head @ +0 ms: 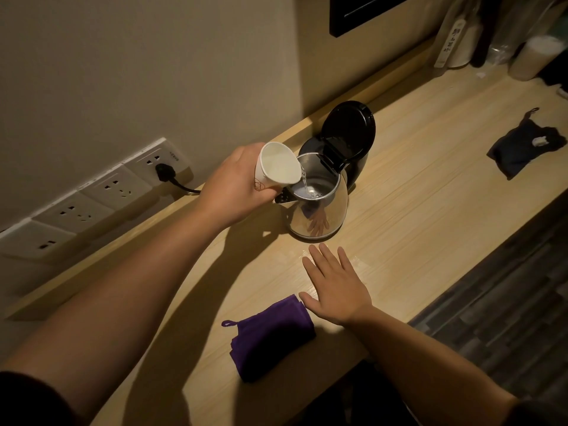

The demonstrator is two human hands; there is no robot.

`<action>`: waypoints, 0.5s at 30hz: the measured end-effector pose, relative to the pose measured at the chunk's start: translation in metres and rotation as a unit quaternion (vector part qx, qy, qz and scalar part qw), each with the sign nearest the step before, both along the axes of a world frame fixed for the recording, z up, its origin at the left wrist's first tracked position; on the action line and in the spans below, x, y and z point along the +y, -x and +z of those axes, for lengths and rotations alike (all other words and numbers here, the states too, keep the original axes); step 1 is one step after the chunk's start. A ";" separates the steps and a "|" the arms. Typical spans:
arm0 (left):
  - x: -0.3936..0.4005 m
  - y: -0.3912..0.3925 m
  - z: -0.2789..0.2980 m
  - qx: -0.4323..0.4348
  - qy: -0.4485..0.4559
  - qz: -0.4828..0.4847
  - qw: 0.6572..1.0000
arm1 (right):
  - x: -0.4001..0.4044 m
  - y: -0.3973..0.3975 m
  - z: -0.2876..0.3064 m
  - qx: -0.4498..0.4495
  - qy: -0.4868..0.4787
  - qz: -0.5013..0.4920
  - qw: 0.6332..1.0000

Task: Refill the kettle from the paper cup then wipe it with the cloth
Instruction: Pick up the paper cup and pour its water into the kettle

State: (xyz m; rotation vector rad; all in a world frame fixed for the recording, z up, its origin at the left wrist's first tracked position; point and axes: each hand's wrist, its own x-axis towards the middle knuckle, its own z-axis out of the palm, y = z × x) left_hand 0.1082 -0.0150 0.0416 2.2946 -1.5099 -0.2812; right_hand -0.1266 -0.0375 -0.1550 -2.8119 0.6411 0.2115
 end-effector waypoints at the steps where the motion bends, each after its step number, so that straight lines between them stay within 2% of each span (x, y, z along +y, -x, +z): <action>1: 0.000 0.000 0.000 0.001 0.000 -0.002 1.000 | 0.000 0.000 0.000 0.000 0.000 0.000 1.000; 15: -0.006 -0.008 0.013 -0.006 -0.045 -0.045 0.998 | 0.001 -0.001 0.000 0.011 0.006 -0.001 1.000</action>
